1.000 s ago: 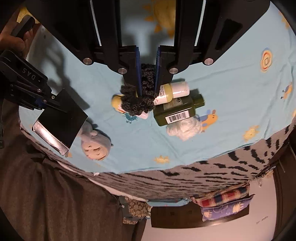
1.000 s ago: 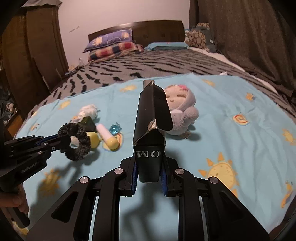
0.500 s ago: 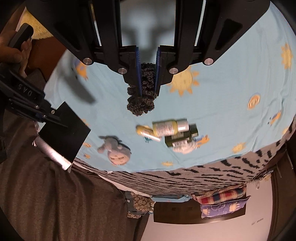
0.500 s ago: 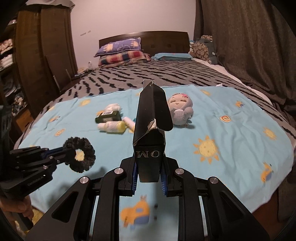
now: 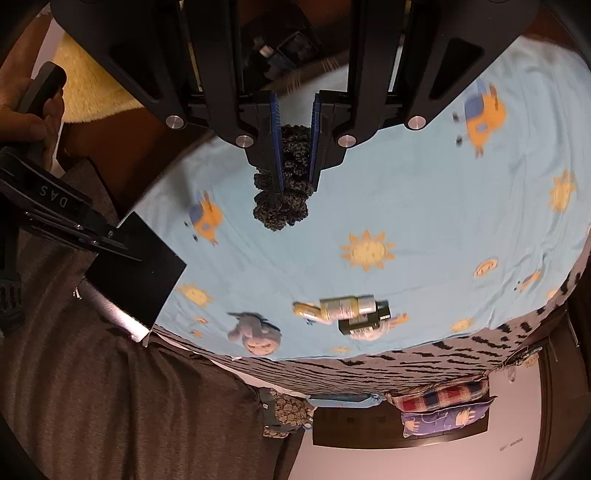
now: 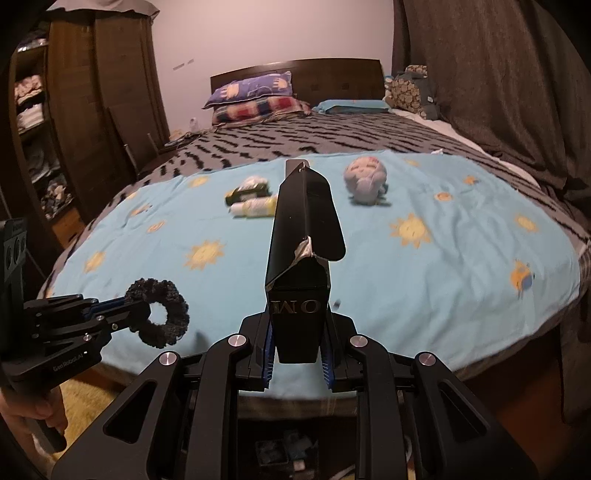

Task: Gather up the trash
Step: 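Lower both held items under the bed edge and open both tools over the bin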

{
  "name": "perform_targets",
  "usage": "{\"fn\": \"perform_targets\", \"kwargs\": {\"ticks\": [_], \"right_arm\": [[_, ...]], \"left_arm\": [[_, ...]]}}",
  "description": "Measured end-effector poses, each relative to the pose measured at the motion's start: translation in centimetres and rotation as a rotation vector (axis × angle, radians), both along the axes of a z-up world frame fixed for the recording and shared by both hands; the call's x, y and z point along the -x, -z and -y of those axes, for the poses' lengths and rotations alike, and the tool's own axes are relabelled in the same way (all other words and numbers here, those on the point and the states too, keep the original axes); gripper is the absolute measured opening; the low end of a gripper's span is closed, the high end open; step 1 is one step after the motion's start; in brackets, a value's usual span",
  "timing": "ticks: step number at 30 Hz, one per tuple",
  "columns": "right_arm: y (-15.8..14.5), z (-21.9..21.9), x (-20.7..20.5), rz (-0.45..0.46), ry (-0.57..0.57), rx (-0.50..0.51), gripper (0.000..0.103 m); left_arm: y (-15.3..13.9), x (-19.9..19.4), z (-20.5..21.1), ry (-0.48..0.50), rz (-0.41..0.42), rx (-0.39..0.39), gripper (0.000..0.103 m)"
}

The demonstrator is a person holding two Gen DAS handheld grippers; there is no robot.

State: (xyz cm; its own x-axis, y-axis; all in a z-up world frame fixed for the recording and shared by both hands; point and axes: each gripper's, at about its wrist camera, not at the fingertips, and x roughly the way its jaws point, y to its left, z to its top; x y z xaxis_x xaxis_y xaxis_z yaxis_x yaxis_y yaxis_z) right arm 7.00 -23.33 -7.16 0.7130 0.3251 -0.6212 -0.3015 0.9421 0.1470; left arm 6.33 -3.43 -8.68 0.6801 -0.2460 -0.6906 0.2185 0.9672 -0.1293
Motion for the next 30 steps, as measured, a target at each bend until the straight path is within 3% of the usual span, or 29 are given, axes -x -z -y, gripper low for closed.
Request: {"fn": "perform_targets", "kwargs": {"ticks": [6, 17, 30], "right_arm": [[2.1, 0.1, 2.9, -0.048, -0.009, -0.006, 0.021], [6.9, -0.5, 6.5, -0.180, -0.036, 0.006, 0.021], [14.9, -1.0, 7.9, -0.366, -0.019, 0.021, 0.021]], "left_arm": [[1.7, 3.0, -0.3, 0.001, -0.029, 0.013, 0.011], [7.5, 7.3, 0.3, 0.029, -0.160, 0.035, 0.012], [15.2, 8.1, 1.5, 0.052, -0.318, -0.010, 0.012]]}}
